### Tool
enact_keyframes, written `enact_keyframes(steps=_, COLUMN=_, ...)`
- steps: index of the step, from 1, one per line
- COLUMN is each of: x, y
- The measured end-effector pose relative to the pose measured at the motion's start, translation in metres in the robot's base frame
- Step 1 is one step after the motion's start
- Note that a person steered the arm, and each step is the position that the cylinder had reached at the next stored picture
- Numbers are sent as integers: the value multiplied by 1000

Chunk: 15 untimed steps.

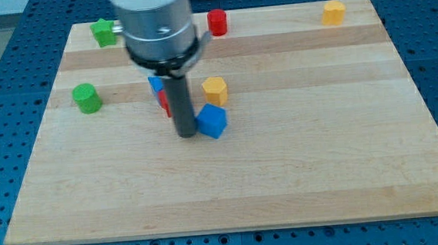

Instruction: Move the res star towards the group of blocks

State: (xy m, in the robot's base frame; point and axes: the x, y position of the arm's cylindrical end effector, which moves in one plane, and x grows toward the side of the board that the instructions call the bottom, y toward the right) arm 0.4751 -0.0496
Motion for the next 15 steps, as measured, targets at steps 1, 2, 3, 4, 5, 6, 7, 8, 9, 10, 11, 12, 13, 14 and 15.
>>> enact_keyframes(steps=1, x=0, y=45)
enact_keyframes(steps=2, x=-12, y=81)
enact_keyframes(steps=3, x=-29, y=109)
enact_keyframes(steps=4, x=-35, y=116)
enact_keyframes(steps=5, x=-35, y=112)
enact_keyframes(steps=6, x=-35, y=98)
enact_keyframes(steps=7, x=-50, y=93)
enact_keyframes(steps=8, x=-74, y=93)
enact_keyframes(steps=9, x=-75, y=108)
enact_keyframes(steps=10, x=-67, y=130)
enact_keyframes(steps=11, x=-53, y=135)
enact_keyframes(steps=12, x=-50, y=152)
enact_keyframes(steps=13, x=-50, y=178)
enact_keyframes(steps=14, x=-44, y=191)
enact_keyframes(steps=15, x=-28, y=195)
